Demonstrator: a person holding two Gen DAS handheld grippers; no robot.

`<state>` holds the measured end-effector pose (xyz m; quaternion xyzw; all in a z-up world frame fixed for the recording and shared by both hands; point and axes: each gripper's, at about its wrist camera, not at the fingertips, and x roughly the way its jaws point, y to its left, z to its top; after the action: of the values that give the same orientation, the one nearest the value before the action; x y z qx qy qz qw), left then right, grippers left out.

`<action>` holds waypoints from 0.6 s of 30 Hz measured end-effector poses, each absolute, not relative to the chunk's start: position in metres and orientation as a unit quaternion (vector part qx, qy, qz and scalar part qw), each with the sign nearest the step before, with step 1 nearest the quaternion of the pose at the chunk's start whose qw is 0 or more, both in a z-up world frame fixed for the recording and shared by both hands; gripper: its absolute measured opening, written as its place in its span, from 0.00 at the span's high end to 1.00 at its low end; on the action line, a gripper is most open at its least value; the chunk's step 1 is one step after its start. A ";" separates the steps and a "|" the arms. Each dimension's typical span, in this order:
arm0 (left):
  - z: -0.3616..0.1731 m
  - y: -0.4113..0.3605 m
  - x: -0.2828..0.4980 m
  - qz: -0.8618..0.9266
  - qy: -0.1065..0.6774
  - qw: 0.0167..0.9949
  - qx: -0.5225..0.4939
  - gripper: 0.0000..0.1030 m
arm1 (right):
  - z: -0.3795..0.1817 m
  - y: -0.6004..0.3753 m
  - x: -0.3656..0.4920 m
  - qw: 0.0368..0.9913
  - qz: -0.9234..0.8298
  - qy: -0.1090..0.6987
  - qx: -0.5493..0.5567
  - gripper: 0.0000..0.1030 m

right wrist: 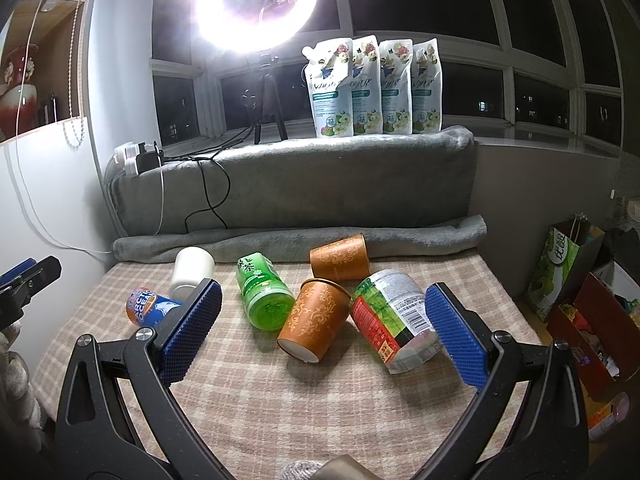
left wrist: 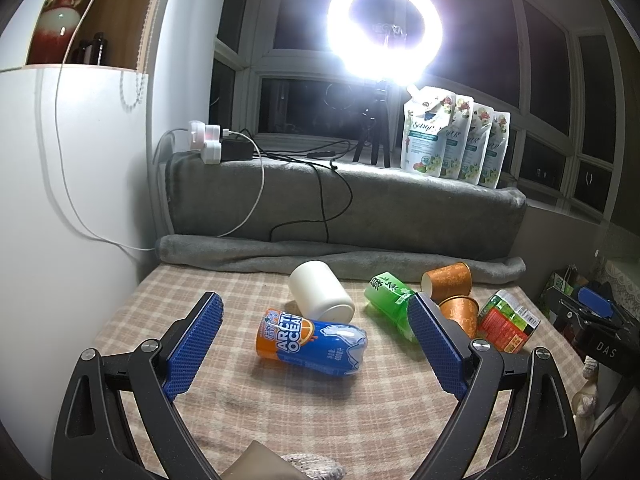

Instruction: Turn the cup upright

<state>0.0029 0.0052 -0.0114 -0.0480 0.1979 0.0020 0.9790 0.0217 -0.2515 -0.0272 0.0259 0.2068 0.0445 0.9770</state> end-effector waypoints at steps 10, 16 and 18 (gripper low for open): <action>-0.019 0.005 0.007 0.002 0.204 0.978 -0.049 0.09 | -0.028 -0.252 0.030 0.974 0.054 0.218 0.024 0.00; -0.021 0.007 0.010 0.003 0.208 0.977 -0.051 0.09 | -0.028 -0.250 0.042 0.970 0.073 0.232 0.019 0.00; -0.022 0.010 0.012 0.004 0.211 0.976 -0.052 0.09 | -0.028 -0.249 0.047 0.967 0.080 0.239 0.019 0.00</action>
<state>0.0119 0.0096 -0.0219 -0.0521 0.2113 0.0038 0.9760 0.0474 -0.2491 -0.0281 0.0190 0.2393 0.0800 0.9675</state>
